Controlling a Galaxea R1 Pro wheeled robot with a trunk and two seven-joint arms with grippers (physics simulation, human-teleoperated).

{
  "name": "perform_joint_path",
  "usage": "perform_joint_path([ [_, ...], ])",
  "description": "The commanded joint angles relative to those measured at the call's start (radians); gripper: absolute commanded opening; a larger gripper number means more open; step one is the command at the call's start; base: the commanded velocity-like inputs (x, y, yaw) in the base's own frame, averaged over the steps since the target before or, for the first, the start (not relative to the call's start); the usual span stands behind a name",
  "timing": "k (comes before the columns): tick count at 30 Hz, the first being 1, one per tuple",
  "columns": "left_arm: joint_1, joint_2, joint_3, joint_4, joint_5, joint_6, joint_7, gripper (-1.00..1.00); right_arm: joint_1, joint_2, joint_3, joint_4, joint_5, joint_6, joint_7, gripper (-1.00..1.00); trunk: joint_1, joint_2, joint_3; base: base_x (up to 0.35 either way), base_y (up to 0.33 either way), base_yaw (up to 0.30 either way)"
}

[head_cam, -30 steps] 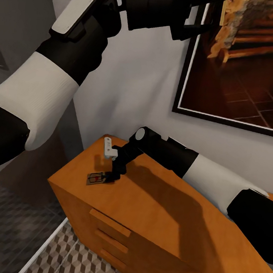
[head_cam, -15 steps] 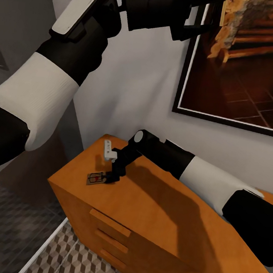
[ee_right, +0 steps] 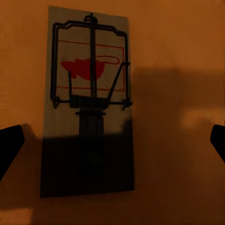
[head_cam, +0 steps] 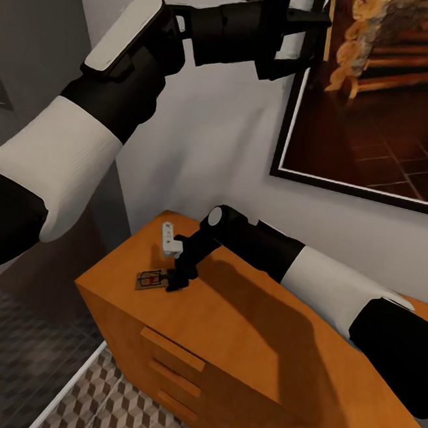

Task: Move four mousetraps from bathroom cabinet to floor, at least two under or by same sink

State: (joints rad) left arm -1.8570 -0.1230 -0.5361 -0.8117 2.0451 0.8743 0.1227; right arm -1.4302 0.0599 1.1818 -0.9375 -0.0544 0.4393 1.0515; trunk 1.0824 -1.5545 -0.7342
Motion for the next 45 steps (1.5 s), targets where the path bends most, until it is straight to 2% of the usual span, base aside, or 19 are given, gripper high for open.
perform_joint_path([
  [1,0.005,-0.001,-0.002,-0.006,0.008,0.001,0.009,-1.0,-0.001,0.001,-0.004,-0.006,-0.012,0.014,0.006,1.0,0.0,0.0,-0.001,0.0,0.0,0.0],
  [5,0.027,0.0,-0.003,-0.028,0.005,0.002,0.012,-1.0,0.0,0.005,-0.012,0.008,-0.032,0.008,-0.008,1.0,0.0,0.0,-0.001,0.0,0.0,0.0],
  [9,0.05,0.004,-0.005,-0.05,0.004,0.003,0.012,-1.0,0.0,0.007,-0.015,0.024,-0.015,0.01,-0.011,1.0,0.0,0.0,-0.001,0.0,0.0,0.0],
  [17,0.091,0.005,-0.004,-0.077,0.004,0.002,0.012,-1.0,0.0,0.011,-0.015,0.026,-0.007,0.01,-0.011,1.0,0.0,0.0,-0.001,0.0,0.11,0.0],
  [33,0.091,0.005,-0.004,-0.122,0.004,0.002,0.012,-1.0,0.017,0.012,-0.026,0.032,-0.014,0.01,-0.013,1.0,0.0,0.0,-0.001,0.0,0.012,0.0],
  [34,0.091,0.005,-0.004,-0.122,0.004,0.002,0.012,-1.0,0.019,0.012,-0.015,0.032,-0.014,0.01,-0.013,1.0,0.0,0.0,-0.001,0.0,0.0,0.0],
  [45,0.091,0.005,-0.003,-0.122,0.004,0.002,0.012,-1.0,0.053,0.012,-0.014,0.036,-0.015,0.01,-0.012,1.0,0.0,0.0,-0.001,0.0,0.0,0.0],
])
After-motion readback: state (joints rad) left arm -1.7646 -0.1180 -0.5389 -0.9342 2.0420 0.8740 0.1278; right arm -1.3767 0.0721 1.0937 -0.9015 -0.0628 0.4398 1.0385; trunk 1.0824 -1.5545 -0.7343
